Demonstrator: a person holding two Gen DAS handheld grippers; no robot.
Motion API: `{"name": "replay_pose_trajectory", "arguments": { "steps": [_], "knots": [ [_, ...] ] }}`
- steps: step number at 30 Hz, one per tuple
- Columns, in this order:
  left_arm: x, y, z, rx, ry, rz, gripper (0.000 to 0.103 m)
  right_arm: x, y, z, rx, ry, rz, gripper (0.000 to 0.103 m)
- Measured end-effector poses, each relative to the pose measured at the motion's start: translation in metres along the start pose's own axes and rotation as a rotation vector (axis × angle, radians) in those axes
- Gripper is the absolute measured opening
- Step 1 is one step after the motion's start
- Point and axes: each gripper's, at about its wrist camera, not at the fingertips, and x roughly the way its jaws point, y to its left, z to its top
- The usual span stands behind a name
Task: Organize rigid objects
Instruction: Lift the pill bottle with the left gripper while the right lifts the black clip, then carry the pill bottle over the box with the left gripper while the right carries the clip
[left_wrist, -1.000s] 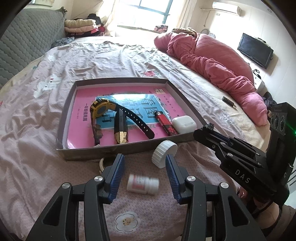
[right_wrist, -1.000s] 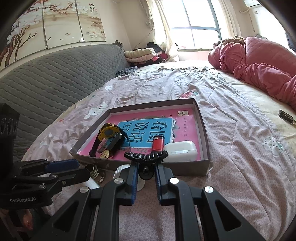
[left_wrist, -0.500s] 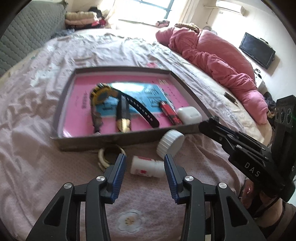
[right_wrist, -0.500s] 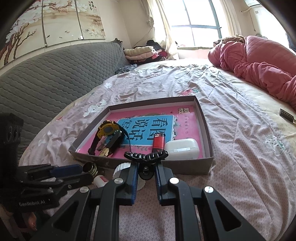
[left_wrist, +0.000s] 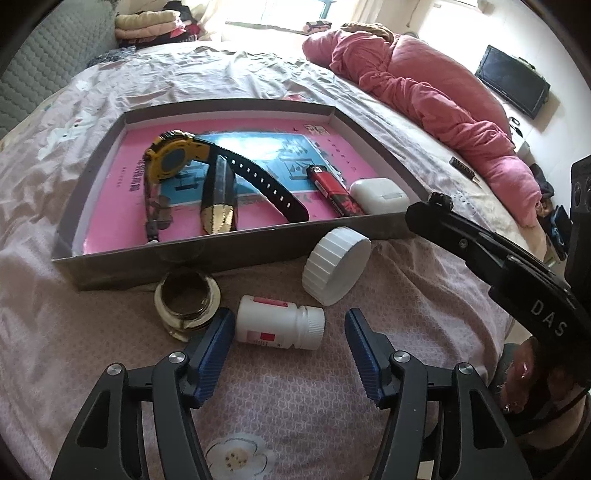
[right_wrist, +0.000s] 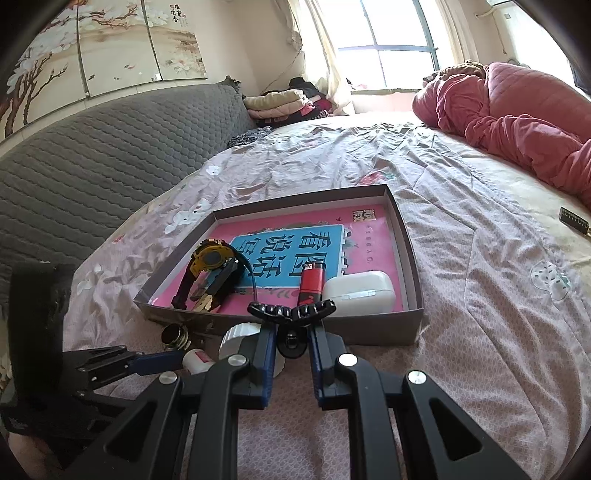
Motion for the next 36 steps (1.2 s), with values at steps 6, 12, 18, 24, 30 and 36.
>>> {"name": "replay_pose_trajectory", "arguments": {
  "steps": [6, 12, 18, 24, 30, 36],
  "knots": [
    [0.012, 0.002, 0.003, 0.003, 0.009, -0.017, 0.063, 0.004, 0.000, 0.001, 0.002, 0.005, -0.002, 0.017],
    [0.017, 0.001, 0.002, 0.034, 0.011, -0.019, 0.050, 0.008, 0.002, 0.002, -0.006, 0.004, -0.002, 0.017],
    [0.012, 0.005, 0.001, 0.040, 0.001, -0.034, 0.050, 0.010, 0.004, 0.003, -0.013, 0.006, -0.006, 0.017],
    [-0.016, 0.005, 0.010, 0.031, -0.068, -0.051, 0.050, 0.006, 0.008, 0.009, -0.019, -0.010, -0.008, 0.017],
    [-0.048, 0.016, 0.028, -0.002, -0.151, -0.021, 0.050, 0.007, 0.016, 0.020, -0.037, -0.032, -0.011, 0.017],
    [-0.059, 0.044, 0.041, -0.047, -0.184, 0.035, 0.050, 0.014, 0.020, 0.028, -0.048, -0.039, -0.016, 0.017]
  ]
}}
